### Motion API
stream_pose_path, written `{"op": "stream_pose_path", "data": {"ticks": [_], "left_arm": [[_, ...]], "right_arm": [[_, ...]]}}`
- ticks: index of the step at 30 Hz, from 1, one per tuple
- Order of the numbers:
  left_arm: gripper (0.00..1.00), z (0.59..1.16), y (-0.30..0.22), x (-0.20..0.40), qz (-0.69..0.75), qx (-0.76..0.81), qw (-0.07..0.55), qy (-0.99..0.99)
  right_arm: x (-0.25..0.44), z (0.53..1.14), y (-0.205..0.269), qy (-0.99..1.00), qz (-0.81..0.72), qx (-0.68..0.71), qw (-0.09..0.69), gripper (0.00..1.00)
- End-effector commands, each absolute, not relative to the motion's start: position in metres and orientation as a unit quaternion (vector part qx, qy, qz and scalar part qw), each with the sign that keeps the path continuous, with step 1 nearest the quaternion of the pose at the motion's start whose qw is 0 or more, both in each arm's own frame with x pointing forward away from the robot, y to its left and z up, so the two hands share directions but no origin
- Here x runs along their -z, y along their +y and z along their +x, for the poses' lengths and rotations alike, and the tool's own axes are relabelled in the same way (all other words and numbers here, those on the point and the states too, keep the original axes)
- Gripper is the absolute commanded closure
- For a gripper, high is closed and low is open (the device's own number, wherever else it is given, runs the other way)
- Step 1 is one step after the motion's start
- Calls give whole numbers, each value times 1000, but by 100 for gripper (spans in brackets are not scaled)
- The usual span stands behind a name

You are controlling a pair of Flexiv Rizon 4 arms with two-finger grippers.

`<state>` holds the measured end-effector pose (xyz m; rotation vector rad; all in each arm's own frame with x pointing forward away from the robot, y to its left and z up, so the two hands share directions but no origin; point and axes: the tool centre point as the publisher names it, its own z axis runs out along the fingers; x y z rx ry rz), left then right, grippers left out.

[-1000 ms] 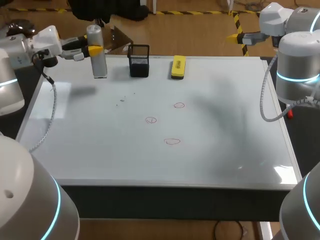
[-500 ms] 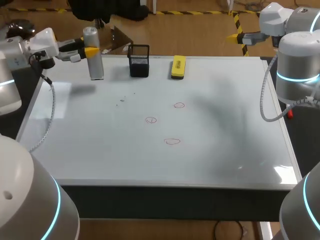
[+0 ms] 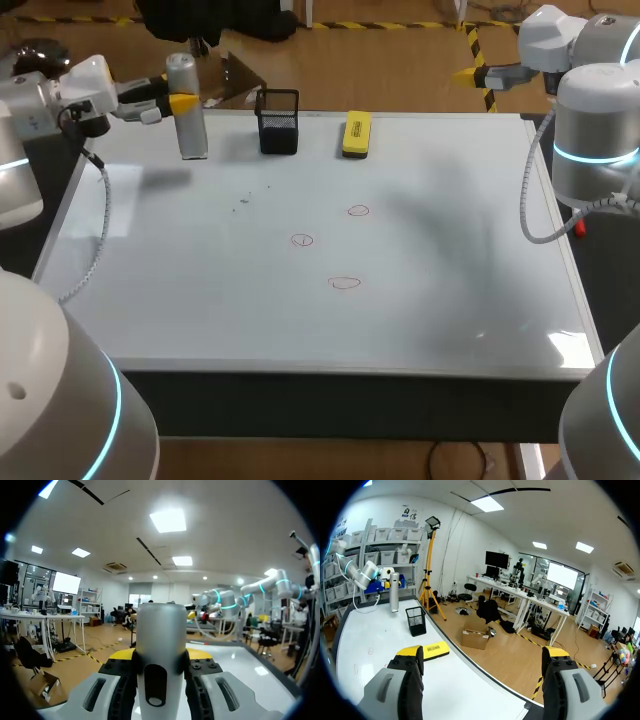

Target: Pick up the inspection probe, press it on each red-marked spot on the whiteboard one by one, put down the probe, pick up the eraser, and wipe off all the red marks.

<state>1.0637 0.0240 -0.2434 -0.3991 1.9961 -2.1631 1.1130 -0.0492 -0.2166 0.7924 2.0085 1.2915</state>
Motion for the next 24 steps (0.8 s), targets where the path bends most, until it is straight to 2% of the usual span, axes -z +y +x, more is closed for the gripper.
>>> {"op": "stream_pose_path", "data": {"ticks": [1,15,24], "left_arm": [[100,1063,24,242,-134,726,86,669],[100,1063,24,242,-134,726,86,669],[100,1063,24,242,-134,726,86,669]], "right_arm": [[213,1116,-42,784,250,-488,289,0],[211,1142,40,922,-127,-350,107,0],[222,1152,71,923,-297,-239,53,0]]}}
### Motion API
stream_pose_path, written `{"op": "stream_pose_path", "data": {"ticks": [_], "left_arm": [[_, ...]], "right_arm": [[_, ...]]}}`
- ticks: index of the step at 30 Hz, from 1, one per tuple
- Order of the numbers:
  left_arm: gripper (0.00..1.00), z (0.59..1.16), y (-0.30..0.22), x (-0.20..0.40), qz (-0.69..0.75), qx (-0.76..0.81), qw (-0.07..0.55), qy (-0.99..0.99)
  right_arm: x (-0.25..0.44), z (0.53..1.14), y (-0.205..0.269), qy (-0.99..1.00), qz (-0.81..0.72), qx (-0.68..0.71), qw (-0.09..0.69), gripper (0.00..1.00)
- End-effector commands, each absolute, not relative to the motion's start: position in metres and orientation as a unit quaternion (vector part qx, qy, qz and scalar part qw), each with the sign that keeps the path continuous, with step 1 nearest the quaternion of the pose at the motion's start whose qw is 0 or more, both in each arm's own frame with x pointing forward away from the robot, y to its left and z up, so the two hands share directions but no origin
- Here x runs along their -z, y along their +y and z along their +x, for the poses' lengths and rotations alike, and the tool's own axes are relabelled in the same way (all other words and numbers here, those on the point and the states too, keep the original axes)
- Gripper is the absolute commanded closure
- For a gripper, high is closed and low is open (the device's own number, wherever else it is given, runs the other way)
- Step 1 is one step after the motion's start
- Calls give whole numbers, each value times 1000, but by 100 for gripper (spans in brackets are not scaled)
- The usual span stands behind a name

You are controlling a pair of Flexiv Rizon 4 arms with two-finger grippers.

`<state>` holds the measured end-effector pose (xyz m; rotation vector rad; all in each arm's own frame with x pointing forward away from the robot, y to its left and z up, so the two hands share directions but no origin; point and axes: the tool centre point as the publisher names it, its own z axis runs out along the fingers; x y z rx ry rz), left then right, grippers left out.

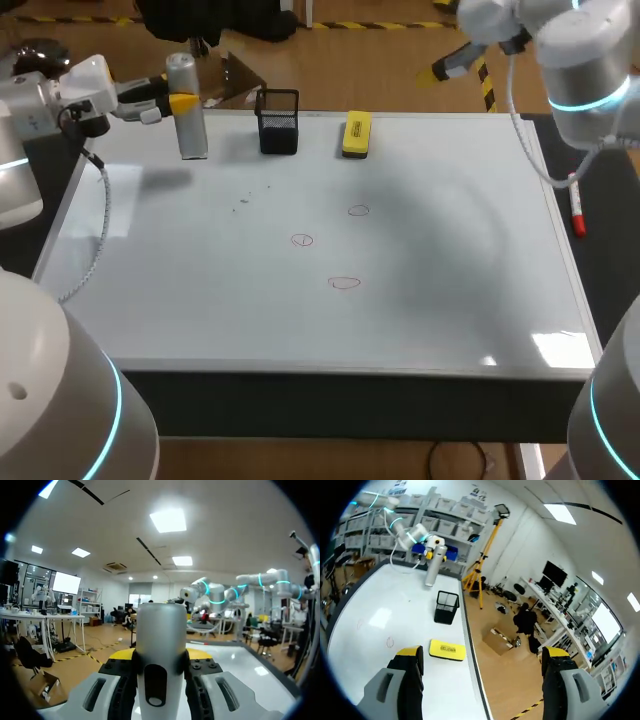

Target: Pick up the inspection probe, press it on each red-marked spot on the whiteboard one by one, put down the probe, pick up the eraser, and wipe off all the red marks.

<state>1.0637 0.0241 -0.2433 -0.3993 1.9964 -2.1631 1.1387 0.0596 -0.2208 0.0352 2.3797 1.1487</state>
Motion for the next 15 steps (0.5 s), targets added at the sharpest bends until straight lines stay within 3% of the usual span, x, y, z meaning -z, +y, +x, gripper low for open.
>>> {"op": "stream_pose_path", "data": {"ticks": [1,15], "left_arm": [[100,1063,24,242,-134,726,86,669],[100,1063,24,242,-134,726,86,669]], "right_arm": [[224,1153,75,921,-318,-221,50,0],[269,1155,102,841,-536,-72,25,0]]}}
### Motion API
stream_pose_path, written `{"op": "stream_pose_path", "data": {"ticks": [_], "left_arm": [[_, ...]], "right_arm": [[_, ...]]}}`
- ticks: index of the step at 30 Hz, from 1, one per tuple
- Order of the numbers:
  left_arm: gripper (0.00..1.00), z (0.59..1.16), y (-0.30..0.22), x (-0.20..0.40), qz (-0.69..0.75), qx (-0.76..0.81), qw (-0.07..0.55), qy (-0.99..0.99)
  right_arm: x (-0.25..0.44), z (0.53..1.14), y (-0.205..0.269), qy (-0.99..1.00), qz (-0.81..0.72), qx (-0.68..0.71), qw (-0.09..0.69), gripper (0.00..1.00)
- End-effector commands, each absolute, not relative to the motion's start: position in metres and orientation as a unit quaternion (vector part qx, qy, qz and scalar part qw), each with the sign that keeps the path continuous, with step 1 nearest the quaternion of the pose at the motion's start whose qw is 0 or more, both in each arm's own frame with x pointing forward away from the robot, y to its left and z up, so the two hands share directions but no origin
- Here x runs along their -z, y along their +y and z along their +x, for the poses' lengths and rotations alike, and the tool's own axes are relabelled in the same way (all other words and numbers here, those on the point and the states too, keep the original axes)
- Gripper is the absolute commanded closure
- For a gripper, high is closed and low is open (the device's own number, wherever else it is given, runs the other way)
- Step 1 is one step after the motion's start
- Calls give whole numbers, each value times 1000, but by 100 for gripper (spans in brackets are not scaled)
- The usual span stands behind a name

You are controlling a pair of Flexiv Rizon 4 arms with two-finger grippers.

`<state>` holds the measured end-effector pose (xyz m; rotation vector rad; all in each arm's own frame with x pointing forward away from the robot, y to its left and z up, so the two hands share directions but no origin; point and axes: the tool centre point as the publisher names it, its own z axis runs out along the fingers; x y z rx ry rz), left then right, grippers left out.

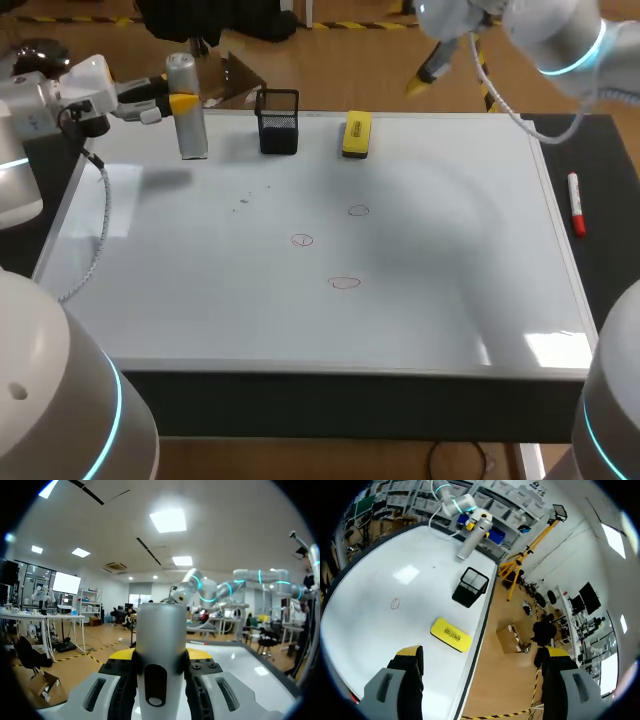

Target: Pick up the inspection probe, press it on each red-marked spot on the whiteboard one by one, put down the probe, pick up the eraser, and wipe off all the red marks.

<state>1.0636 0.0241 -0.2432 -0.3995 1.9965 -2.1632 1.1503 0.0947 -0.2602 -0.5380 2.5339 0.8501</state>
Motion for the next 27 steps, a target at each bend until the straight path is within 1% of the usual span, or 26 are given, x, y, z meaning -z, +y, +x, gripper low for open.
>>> {"op": "stream_pose_path", "data": {"ticks": [1,9,27], "left_arm": [[100,1063,24,242,-134,726,86,669],[100,1063,24,242,-134,726,86,669],[100,1063,24,242,-134,726,86,669]], "right_arm": [[273,1152,104,829,-556,-62,20,0],[300,1145,107,761,-649,-19,13,0],[336,1151,118,638,-767,63,35,0]]}}
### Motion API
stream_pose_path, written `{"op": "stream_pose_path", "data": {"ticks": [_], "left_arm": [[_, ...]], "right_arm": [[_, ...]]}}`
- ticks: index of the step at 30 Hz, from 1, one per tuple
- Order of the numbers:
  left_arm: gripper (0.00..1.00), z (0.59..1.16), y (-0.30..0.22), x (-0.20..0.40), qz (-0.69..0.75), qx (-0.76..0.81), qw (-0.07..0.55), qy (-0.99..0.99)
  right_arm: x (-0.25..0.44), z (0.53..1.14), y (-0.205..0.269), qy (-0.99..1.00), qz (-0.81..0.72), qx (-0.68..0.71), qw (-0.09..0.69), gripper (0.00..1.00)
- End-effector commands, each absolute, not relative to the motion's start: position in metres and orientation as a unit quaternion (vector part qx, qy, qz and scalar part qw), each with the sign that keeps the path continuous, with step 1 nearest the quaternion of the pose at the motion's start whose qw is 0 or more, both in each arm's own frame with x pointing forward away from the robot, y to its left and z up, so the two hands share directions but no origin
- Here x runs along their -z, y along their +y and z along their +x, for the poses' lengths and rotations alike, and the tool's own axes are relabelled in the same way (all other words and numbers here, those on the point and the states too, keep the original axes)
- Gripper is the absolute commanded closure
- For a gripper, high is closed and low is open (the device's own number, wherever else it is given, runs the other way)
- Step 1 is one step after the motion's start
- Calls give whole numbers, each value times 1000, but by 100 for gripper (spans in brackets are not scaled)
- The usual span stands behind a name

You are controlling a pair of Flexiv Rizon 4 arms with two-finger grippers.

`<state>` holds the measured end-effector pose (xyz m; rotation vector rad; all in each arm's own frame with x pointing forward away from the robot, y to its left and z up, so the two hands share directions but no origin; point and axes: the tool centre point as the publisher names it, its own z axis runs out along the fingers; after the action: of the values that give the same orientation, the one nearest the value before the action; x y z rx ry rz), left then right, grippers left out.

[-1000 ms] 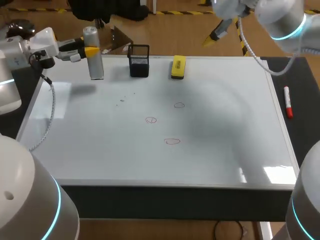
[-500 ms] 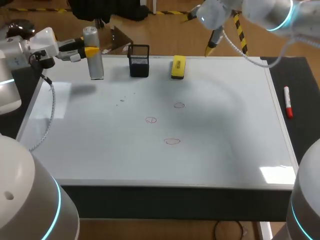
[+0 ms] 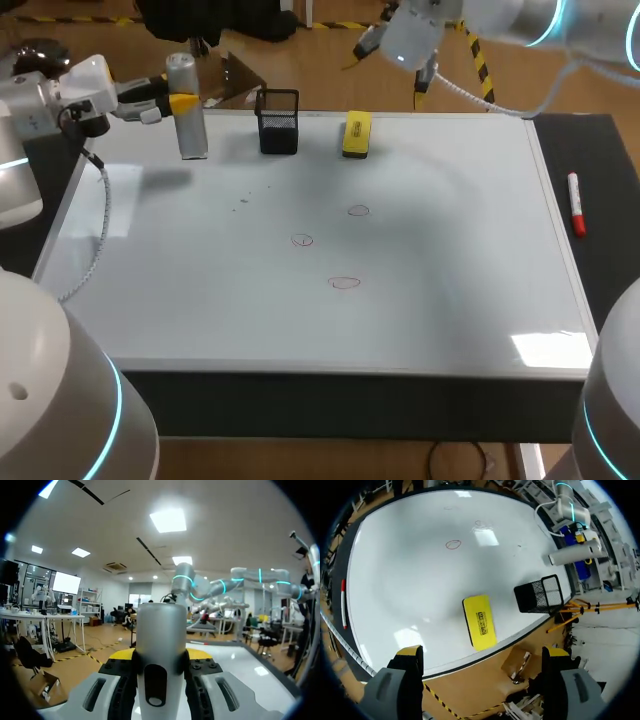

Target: Pick up the inspection probe, press it on each red-marked spot on the whiteboard one by one, put down the probe, pick up the eraser, and wipe off all the red marks.

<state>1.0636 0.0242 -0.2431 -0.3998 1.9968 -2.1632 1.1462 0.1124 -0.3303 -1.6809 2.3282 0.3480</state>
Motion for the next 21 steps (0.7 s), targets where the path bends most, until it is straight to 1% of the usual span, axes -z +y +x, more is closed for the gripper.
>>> {"op": "stream_pose_path", "data": {"ticks": [1,10,15,17,21], "left_arm": [[100,1063,24,242,-134,726,86,669],[100,1063,24,242,-134,726,86,669],[100,1063,24,242,-134,726,86,669],[100,1063,24,242,-134,726,86,669],[100,1063,24,242,-134,726,86,669]], "right_arm": [[337,1151,119,638,-767,61,35,0],[354,1154,131,643,-763,59,27,0],[338,1159,133,695,-717,50,30,0],[323,1164,133,752,-657,11,50,0],[323,1164,133,752,-657,11,50,0]]}}
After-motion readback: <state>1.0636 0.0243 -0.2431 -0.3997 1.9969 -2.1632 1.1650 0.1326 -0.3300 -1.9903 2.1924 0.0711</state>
